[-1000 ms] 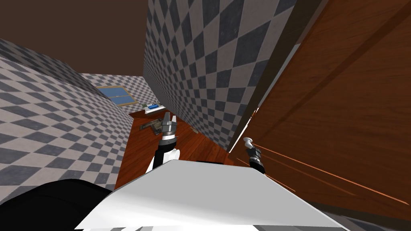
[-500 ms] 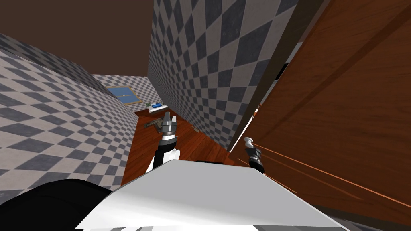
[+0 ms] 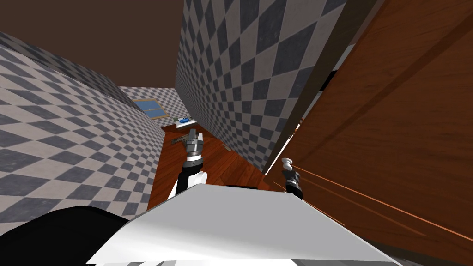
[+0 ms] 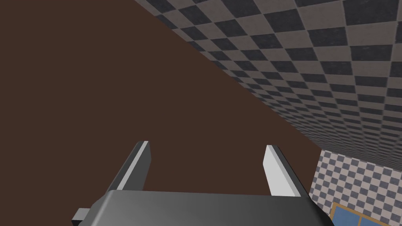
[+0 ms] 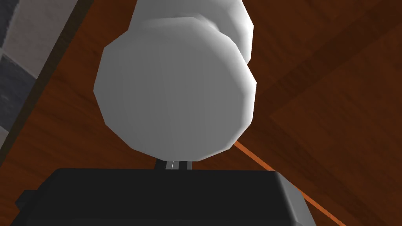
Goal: Pull the door open
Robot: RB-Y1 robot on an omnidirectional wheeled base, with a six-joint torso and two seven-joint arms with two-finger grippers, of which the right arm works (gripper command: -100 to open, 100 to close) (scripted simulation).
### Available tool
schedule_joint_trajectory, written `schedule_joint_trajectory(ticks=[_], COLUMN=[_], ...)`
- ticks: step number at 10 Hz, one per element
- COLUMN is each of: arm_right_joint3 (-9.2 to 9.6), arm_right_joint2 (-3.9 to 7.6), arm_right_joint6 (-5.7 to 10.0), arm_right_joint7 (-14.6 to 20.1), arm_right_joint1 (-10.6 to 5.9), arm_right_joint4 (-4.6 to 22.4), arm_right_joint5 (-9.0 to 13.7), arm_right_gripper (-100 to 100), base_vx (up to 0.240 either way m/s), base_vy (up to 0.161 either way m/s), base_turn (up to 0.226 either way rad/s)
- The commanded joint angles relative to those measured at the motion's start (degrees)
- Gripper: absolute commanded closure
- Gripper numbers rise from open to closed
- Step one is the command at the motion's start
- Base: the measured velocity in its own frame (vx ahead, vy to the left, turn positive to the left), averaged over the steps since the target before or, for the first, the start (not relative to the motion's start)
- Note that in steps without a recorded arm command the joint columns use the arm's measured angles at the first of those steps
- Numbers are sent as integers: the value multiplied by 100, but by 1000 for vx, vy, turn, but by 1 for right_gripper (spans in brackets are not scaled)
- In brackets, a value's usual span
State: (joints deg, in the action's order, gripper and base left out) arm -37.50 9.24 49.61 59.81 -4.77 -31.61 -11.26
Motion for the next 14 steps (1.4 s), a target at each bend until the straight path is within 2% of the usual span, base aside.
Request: schedule_joint_trajectory(ticks=[1,6,8,9,10,14], arm_right_joint3=[-36,-155,-155,-205,-205,-311], arm_right_joint2=[-43,-188,-188,-251,-251,-389], arm_right_joint6=[-18,-76,-76,-101,-101,-153], arm_right_joint7=[201,866,866,1140,1148,1739], arm_right_joint1=[-54,-231,-231,-306,-306,-464], arm_right_joint4=[-4,-17,-17,-22,-22,-34], arm_right_joint5=[7,31,31,40,40,61], arm_right_gripper=[-100,-100,-100,-100,-100,-100], base_vx=[-70,-108,-36,-71,-64,-74], base_vy=[-3,13,8,8,22,39], base_turn=[17,-10,7,0,87,20])
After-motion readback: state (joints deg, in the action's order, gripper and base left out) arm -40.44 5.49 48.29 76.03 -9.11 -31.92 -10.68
